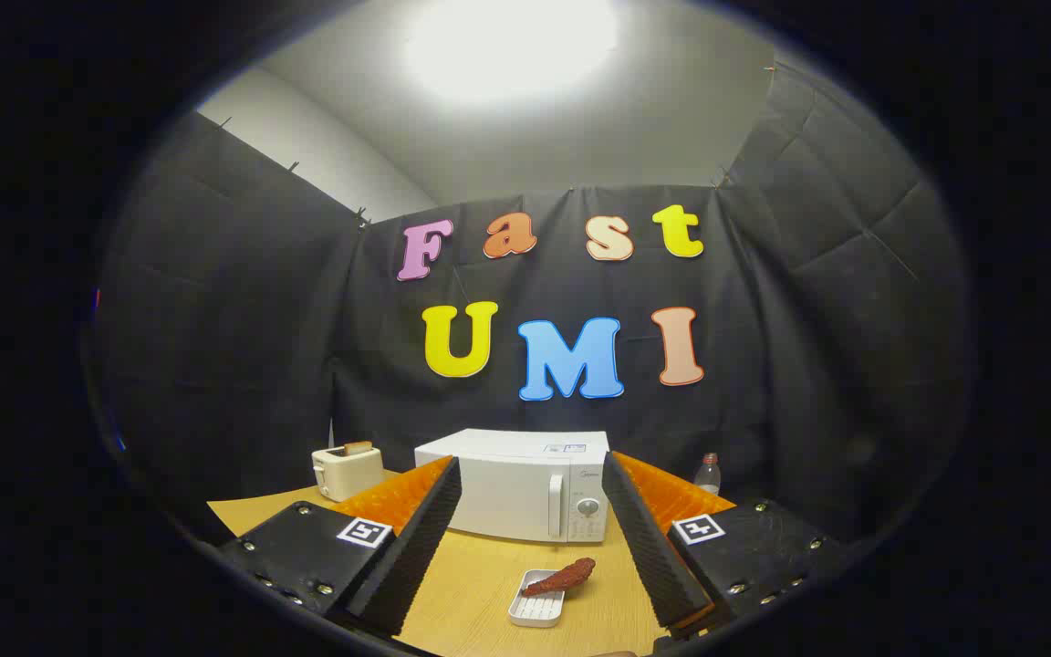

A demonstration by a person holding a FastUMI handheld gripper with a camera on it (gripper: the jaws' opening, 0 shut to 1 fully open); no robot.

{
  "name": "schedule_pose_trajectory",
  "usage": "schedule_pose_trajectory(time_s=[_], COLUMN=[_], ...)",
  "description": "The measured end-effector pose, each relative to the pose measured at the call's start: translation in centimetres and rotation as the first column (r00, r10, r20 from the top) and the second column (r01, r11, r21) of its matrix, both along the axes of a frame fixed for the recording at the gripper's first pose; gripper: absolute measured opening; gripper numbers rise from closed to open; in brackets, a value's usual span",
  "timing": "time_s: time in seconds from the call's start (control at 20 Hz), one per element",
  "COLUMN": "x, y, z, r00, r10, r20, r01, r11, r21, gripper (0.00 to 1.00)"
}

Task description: Open the microwave, put the food inside, and close the microwave door.

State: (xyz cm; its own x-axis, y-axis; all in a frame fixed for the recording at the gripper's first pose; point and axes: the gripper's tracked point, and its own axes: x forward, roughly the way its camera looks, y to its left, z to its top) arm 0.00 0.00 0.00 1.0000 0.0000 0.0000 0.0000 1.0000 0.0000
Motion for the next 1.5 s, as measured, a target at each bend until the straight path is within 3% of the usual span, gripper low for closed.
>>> schedule_pose_trajectory(time_s=[1.0,1.5], x=[1.2,6.0], y=[0.7,2.2], z=[-1.5,-3.9], r00=[1.0,1.0], r10=[0.007,0.02], r20=[-0.029,-0.024], r01=[-0.007,-0.02], r11=[1.0,1.0], r21=[-0.018,0.001], gripper=[0.96,0.96])
